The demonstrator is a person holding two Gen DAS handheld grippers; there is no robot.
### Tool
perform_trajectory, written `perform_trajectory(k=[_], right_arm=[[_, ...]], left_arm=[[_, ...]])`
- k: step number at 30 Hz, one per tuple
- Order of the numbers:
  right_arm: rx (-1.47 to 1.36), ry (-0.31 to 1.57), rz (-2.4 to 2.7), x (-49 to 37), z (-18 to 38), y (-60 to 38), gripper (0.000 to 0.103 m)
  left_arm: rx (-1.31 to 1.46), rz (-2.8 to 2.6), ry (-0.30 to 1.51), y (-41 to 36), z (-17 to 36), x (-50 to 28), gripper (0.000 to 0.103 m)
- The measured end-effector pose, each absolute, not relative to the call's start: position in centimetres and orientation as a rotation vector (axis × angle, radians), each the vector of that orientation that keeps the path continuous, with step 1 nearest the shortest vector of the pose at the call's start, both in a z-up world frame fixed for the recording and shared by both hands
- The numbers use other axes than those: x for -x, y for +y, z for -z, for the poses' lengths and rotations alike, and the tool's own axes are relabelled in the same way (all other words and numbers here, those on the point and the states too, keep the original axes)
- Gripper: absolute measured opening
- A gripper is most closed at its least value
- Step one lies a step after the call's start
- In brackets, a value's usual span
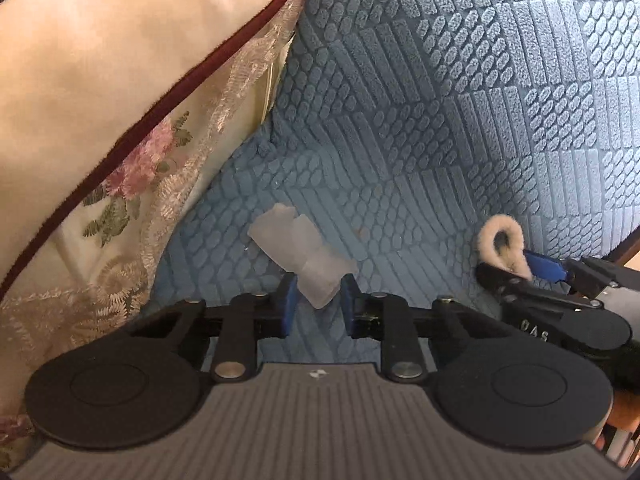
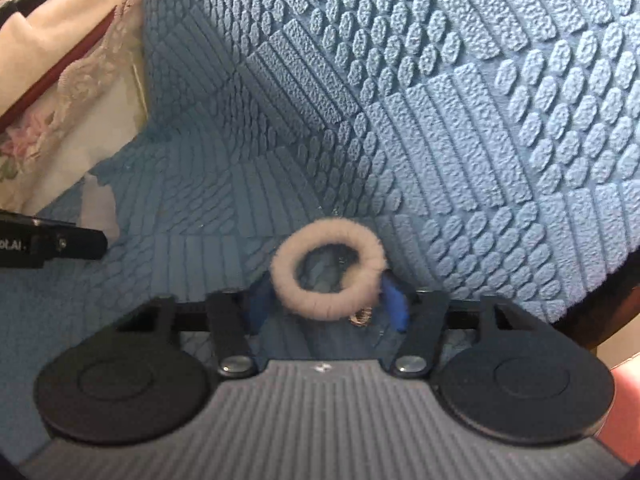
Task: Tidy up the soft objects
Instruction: 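Close the left gripper on the clear cup while right closes on the hair tie, then lift the clear cup with the left gripper while right lifts the hair tie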
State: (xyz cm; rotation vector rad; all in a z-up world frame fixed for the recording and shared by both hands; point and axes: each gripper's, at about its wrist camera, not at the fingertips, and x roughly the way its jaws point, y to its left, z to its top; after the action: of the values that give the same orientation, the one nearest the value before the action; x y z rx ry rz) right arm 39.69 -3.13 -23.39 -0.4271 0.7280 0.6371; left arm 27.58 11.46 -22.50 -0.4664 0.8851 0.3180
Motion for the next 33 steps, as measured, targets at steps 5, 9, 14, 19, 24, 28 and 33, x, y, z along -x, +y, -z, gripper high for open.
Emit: perform_trajectory(k=[5,9,14,19,24,28,33], right_arm=[[0.422,0.733,-0.609,-39.6,22.9,-4.1,0.021],[0.416,0.738,-0.595,-39.7,22.1,-4.7,0.019],[0.425,0.729,-0.608,-38.9,21.1,-5.0,0.019],[0.428,0.73,-0.603,-37.6,20.2,-5.1,0.019],[0.409,0.751,-0.596,-36.3,18.9,-5.0,0.019],[0.382,0.749,-0.592,-34.8,17.7,-5.6,0.018],[0.339,0.715,-0.579,-33.7,16.4,-6.7,0.018]], left_arm=[[0.388,-0.295,0.862,10.6,22.0,-27.5,0.021],[0.389,-0.273,0.837,10.8,21.6,-27.3,0.02],[0.423,-0.257,0.841,10.7,21.7,-26.8,0.02],[0.414,-0.233,0.82,10.1,21.1,-26.1,0.02],[0.424,-0.21,0.812,9.8,20.6,-25.1,0.02],[0.429,-0.183,0.811,9.5,20.2,-24.9,0.02],[0.407,-0.131,0.805,8.2,19.6,-24.2,0.02]])
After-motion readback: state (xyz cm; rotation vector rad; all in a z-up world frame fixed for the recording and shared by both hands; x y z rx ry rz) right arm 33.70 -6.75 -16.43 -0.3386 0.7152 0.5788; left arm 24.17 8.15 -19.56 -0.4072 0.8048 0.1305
